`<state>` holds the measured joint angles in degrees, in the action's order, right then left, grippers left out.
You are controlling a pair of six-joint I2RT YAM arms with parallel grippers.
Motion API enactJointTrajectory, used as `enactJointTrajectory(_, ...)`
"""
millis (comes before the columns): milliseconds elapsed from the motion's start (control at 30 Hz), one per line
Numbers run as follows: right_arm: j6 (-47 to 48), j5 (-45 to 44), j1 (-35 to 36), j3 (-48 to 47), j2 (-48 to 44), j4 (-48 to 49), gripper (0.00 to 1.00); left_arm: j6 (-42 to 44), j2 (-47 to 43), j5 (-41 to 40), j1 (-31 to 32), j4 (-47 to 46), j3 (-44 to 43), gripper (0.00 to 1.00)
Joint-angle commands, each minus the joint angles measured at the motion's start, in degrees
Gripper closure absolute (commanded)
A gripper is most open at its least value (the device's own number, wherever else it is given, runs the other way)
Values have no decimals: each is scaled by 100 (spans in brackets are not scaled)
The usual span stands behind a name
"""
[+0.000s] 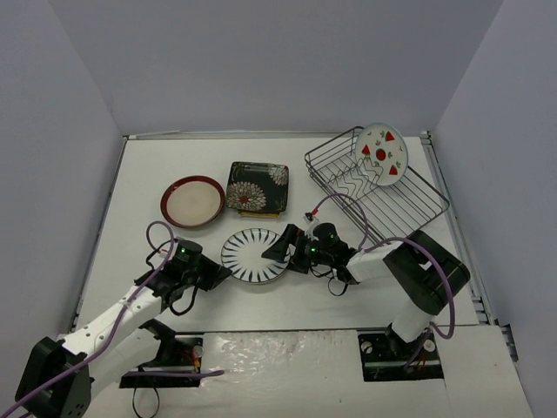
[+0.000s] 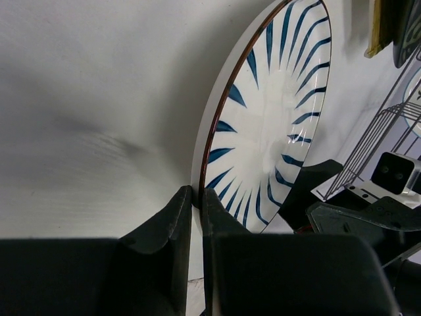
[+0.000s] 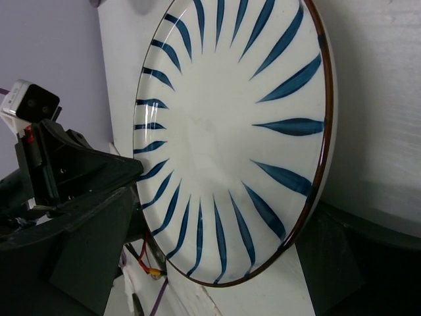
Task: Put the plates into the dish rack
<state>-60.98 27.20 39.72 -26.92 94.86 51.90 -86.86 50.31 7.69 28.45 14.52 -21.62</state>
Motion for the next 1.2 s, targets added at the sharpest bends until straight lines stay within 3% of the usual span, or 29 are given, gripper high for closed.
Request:
enactJointTrajectory(0, -289, 41, 9, 11, 403, 208, 2, -452, -122, 331, 29, -966, -184, 100)
enactJointTrajectory(300, -546, -65, 0, 46, 709, 627, 12, -393, -144, 531, 38, -898, -70, 100)
enactJointTrajectory(533, -560, -160, -11, 146, 768, 958, 30, -348, -261, 674, 91, -879, 253, 100)
enactJointTrajectory(600, -538, -149, -17, 153, 775, 1003, 38, -291, -236, 752, 91, -924, 353, 100)
enactJointTrajectory(733, -527, -185, -24, 181, 707, 1125, 64, -120, -190, 787, 100, -813, 478, 100)
enactJointTrajectory(1000, -307, -237, -17, 170, 227, 1002, 96, 84, -200, 809, 104, -676, 498, 99)
enactJointTrajectory(1100, -68, -278, -18, 104, -206, 594, 100, 169, -330, 751, 108, -465, 448, 91)
enactJointTrajectory(1167, 157, -354, -17, -81, -658, 139, 100, 179, -415, 724, 108, -337, 427, 76)
